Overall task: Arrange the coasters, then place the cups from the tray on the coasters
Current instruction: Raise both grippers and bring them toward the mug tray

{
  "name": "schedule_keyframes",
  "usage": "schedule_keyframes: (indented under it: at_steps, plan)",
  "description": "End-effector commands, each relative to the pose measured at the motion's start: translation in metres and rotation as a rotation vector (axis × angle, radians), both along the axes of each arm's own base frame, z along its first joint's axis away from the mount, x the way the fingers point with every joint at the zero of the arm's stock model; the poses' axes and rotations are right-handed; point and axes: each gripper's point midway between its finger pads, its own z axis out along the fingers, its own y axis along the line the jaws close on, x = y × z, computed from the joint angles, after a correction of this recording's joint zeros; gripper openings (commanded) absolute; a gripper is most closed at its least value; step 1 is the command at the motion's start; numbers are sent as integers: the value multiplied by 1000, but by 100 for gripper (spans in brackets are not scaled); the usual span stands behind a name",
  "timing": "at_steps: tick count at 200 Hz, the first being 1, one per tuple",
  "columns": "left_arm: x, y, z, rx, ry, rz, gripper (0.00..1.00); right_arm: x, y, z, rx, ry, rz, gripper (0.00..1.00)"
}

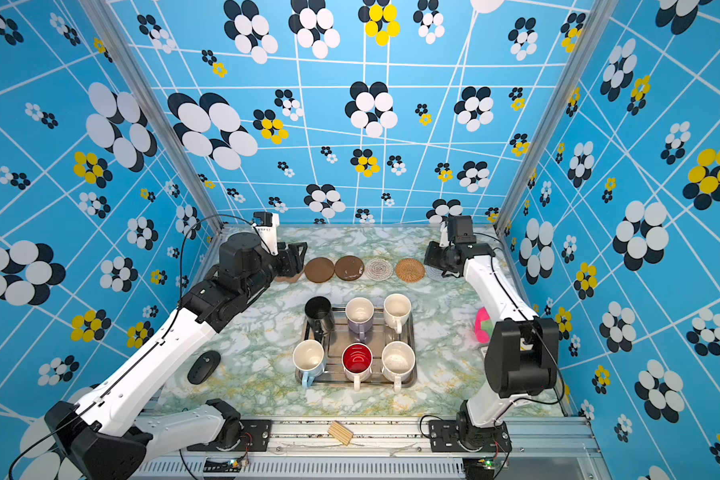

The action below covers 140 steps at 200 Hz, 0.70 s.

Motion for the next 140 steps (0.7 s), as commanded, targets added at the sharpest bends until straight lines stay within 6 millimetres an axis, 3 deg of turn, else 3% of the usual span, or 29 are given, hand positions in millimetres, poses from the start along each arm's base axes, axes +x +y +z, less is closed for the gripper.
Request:
schedule_keyframes:
  at_steps: [1, 31, 69, 115, 140]
  plan:
    - [-4, 8, 11, -2, -32, 73, 65, -10, 3, 23, -69, -111, -30, 12]
    - [-11, -4, -11, -18, 0, 53, 65, -34, 12, 38, -130, -204, -55, 12]
    - [-20, -15, -37, 43, 61, 44, 64, -57, 37, 43, -106, -287, 31, 12]
    - [-33, -32, -53, 111, 61, 1, 64, -92, 53, 54, -111, -404, 123, 25]
    - [-35, -32, -55, 130, 56, 5, 65, -106, 56, 43, -102, -348, 131, 29]
